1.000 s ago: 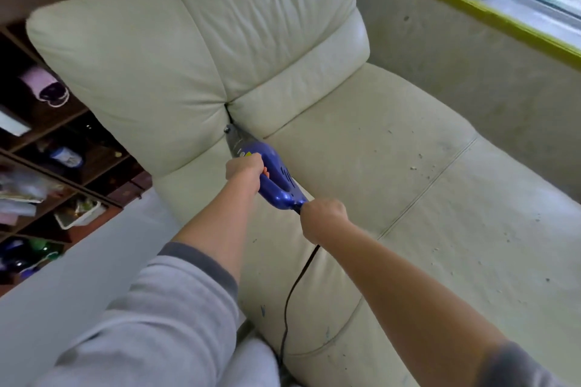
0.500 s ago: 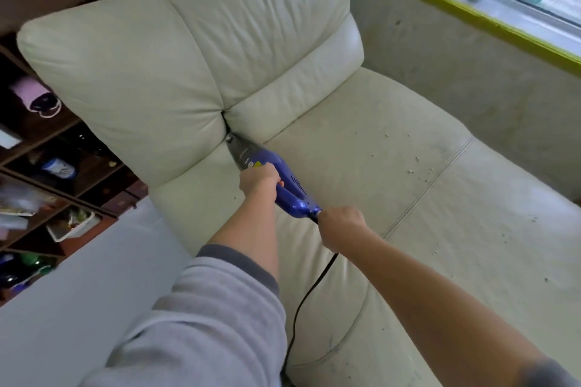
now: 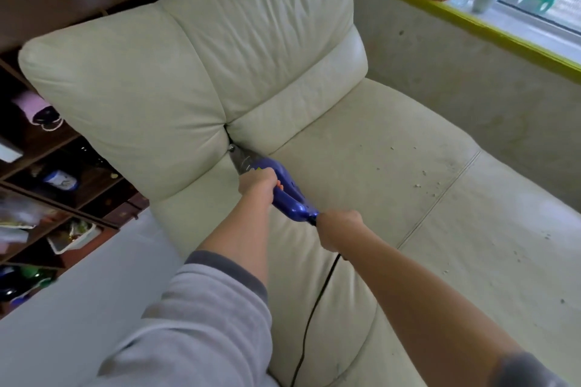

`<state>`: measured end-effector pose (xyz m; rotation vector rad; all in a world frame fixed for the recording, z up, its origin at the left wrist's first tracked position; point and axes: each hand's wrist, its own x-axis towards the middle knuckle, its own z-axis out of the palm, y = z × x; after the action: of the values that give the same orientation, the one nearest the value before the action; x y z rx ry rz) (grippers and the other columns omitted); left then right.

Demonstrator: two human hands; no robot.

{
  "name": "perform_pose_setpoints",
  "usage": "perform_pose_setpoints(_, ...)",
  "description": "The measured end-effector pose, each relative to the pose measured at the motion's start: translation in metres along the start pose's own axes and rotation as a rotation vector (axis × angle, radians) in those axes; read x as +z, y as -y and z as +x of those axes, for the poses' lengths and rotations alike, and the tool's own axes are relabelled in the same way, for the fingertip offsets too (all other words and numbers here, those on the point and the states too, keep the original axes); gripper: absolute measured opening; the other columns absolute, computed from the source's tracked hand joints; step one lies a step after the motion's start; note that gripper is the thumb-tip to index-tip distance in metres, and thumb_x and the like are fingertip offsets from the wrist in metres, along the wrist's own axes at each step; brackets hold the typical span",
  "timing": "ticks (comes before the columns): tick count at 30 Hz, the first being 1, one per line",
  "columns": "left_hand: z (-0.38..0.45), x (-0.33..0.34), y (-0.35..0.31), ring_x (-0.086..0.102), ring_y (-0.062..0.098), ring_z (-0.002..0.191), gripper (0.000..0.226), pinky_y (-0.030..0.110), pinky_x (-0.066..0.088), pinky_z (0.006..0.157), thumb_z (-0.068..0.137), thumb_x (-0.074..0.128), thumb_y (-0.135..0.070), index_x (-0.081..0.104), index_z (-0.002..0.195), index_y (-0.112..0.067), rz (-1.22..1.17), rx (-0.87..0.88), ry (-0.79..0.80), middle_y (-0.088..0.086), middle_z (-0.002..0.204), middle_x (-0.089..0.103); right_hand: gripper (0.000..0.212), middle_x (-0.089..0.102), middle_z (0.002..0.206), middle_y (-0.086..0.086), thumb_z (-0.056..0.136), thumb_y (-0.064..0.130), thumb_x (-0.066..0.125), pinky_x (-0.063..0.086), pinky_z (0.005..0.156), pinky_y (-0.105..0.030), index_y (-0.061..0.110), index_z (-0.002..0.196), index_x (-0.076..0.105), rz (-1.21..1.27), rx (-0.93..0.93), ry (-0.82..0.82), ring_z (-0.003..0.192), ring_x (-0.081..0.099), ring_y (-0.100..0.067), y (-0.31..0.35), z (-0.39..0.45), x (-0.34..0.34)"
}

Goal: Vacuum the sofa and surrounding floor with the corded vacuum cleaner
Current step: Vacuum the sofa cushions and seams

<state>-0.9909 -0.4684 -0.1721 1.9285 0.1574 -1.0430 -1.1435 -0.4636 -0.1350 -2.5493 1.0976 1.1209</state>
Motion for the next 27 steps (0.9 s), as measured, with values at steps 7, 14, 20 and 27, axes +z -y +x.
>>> perform_pose_setpoints(7, -0.010, 0.001, 0.029, 0.054, 0.015, 0.046, 0.039, 0.016, 0.035, 0.031, 0.088, 0.051, -0.011, 0.056, 0.127, -0.004, -0.005, -0.002, -0.018, 0.010, 0.084, 0.062, 0.036, 0.063, 0.117, -0.002, 0.094, 0.007, 0.044, 0.043, 0.072, -0.026, 0.014, 0.128, 0.052, -0.002, -0.021, 0.009, 0.106, 0.062, -0.022, -0.001, -0.024, 0.026)
perform_pose_setpoints(14, -0.012, -0.010, 0.025, 0.053, 0.016, 0.049, 0.033, 0.023, 0.039, 0.040, 0.088, 0.052, -0.010, 0.059, 0.118, 0.001, 0.013, -0.026, 0.041, 0.007, 0.067, 0.057, 0.033, 0.063, 0.117, -0.001, 0.095, 0.008, 0.043, 0.043, 0.075, -0.026, 0.013, 0.126, 0.053, 0.009, -0.031, 0.002, 0.105, 0.064, -0.022, 0.004, -0.039, 0.018)
perform_pose_setpoints(20, 0.019, -0.014, 0.000, 0.049, 0.015, 0.051, 0.038, 0.014, 0.033, 0.027, 0.089, 0.047, -0.004, 0.055, 0.125, 0.001, 0.051, -0.038, 0.057, 0.007, 0.068, 0.052, 0.033, 0.066, 0.107, -0.003, 0.093, 0.006, 0.044, 0.053, 0.081, -0.030, 0.011, 0.122, 0.057, 0.041, -0.035, 0.024, 0.094, 0.067, -0.025, 0.017, -0.006, -0.006)
perform_pose_setpoints(27, 0.018, 0.016, -0.002, 0.054, 0.016, 0.050, 0.035, 0.023, 0.041, 0.038, 0.086, 0.047, -0.002, 0.055, 0.120, 0.000, 0.017, -0.044, 0.086, 0.010, 0.078, 0.060, 0.035, 0.064, 0.110, -0.002, 0.093, 0.008, 0.042, 0.041, 0.070, -0.026, 0.016, 0.125, 0.055, 0.055, -0.010, -0.018, 0.101, 0.063, -0.023, -0.015, -0.010, -0.004)
